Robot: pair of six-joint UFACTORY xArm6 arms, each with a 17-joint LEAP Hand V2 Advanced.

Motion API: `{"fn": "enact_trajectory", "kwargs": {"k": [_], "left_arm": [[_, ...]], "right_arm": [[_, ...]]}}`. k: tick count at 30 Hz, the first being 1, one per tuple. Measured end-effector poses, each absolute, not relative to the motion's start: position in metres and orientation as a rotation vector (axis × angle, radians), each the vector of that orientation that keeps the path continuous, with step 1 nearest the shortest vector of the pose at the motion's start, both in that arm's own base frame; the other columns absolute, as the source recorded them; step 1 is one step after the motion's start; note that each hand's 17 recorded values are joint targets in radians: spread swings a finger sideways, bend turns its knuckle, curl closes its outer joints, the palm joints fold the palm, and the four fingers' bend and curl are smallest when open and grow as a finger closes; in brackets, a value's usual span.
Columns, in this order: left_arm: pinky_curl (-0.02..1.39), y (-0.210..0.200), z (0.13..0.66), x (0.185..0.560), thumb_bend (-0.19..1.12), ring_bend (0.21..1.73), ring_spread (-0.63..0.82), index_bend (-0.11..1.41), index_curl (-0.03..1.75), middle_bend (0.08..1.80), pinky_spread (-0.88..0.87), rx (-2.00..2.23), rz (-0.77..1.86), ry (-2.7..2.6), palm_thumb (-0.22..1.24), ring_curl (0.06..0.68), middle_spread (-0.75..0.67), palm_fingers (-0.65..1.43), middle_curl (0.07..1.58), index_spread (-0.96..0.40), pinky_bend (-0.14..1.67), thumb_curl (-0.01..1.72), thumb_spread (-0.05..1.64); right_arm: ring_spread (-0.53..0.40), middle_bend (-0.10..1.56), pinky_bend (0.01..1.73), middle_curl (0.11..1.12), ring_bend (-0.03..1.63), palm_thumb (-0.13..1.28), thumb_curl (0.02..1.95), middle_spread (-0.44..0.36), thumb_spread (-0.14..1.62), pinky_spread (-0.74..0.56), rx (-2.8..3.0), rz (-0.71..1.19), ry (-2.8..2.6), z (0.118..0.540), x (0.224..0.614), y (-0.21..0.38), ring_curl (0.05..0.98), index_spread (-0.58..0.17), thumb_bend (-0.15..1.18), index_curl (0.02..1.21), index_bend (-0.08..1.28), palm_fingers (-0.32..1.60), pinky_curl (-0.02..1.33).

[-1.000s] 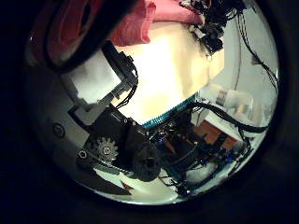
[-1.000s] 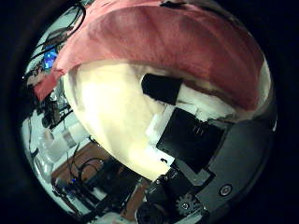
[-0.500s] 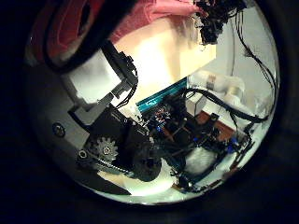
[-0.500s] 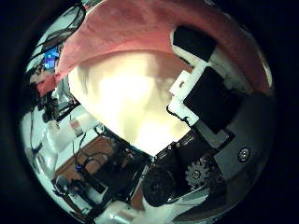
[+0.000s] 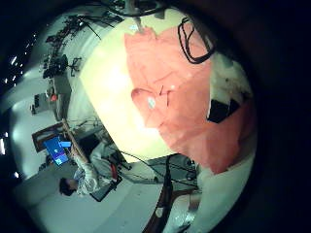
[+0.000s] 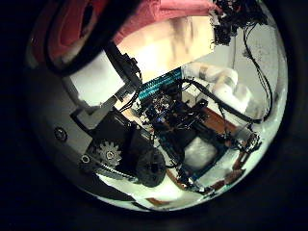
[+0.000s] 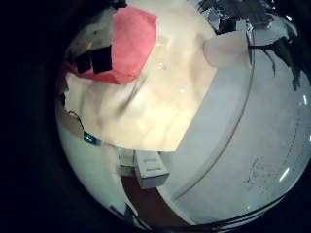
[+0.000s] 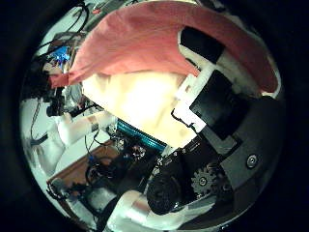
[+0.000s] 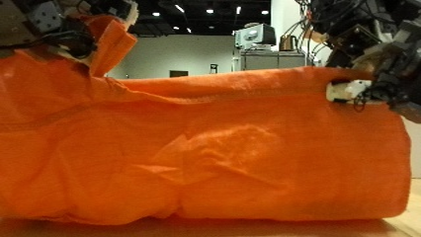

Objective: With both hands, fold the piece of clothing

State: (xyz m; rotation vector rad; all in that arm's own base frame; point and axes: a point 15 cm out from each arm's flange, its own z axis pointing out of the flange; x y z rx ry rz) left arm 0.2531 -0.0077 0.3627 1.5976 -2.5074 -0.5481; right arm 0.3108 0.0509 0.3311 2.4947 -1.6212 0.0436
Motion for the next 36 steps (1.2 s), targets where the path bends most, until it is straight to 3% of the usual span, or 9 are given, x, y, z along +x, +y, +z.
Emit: {"fn": "enact_trajectory", "kwargs": {"k": [8,17,23,27,31,36], "left_arm": [[0.58,0.011,0.348,0.304,-0.02,1.31,-0.46,0.18,1.45,0.88,-0.63,1.634,-0.663,-2.438,0.80,0.510,-0.60,1.09,1.06,-0.71,1.17,0.73,0.91],[0.59,0.015,0.301,0.385,-0.02,1.31,-0.46,0.18,1.47,0.87,-0.64,1.649,-0.678,-2.426,0.79,0.514,-0.60,1.04,1.07,-0.68,1.13,0.70,0.93],[0.60,0.021,0.270,0.433,-0.03,1.30,-0.47,0.17,1.47,0.87,-0.65,1.676,-0.645,-2.421,0.75,0.517,-0.61,1.01,1.06,-0.66,1.11,0.66,0.95],[0.60,0.034,0.250,0.463,-0.03,1.29,-0.47,0.17,1.45,0.86,-0.66,1.743,-0.648,-2.360,0.72,0.515,-0.61,1.00,1.05,-0.65,1.08,0.63,0.97],[0.60,0.045,0.231,0.484,-0.03,1.27,-0.47,0.17,1.42,0.84,-0.66,1.847,-0.609,-2.270,0.71,0.517,-0.61,0.92,1.03,-0.64,1.06,0.60,0.98],[0.67,0.058,0.220,0.508,-0.03,1.33,-0.46,0.05,1.26,0.49,-0.66,1.970,-0.476,-2.216,0.69,0.546,-0.53,0.44,0.93,-0.55,1.18,0.56,0.99]], "right_arm": [[-0.201,1.32,1.28,0.74,1.39,1.08,0.68,-0.131,1.17,-0.25,2.438,-0.010,-1.645,0.322,0.380,0.057,0.654,-0.267,0.00,0.84,1.06,1.16,0.74],[-0.200,1.34,1.28,0.74,1.40,1.08,0.70,-0.130,1.17,-0.23,2.377,-0.167,-1.647,0.262,0.470,0.079,0.659,-0.261,-0.01,0.85,1.07,1.14,0.78],[-0.199,1.34,1.27,0.73,1.40,1.06,0.71,-0.129,1.17,-0.23,2.339,-0.199,-1.669,0.226,0.510,0.089,0.660,-0.262,-0.01,0.85,1.07,1.13,0.81],[-0.203,1.32,1.26,0.72,1.39,0.96,0.67,-0.126,1.17,-0.23,2.289,-0.226,-1.689,0.200,0.517,0.088,0.655,-0.266,-0.04,0.84,1.04,1.12,0.81],[-0.217,1.23,1.28,0.68,1.37,0.84,0.60,-0.129,1.21,-0.25,2.277,-0.195,-1.748,0.184,0.532,0.082,0.637,-0.296,-0.04,0.80,0.88,1.04,0.81],[-0.250,1.06,1.38,0.63,1.44,0.81,0.50,-0.168,1.38,-0.30,2.286,-0.158,-1.812,0.182,0.548,0.071,0.634,-0.346,0.00,0.70,0.43,0.75,0.82]]}}
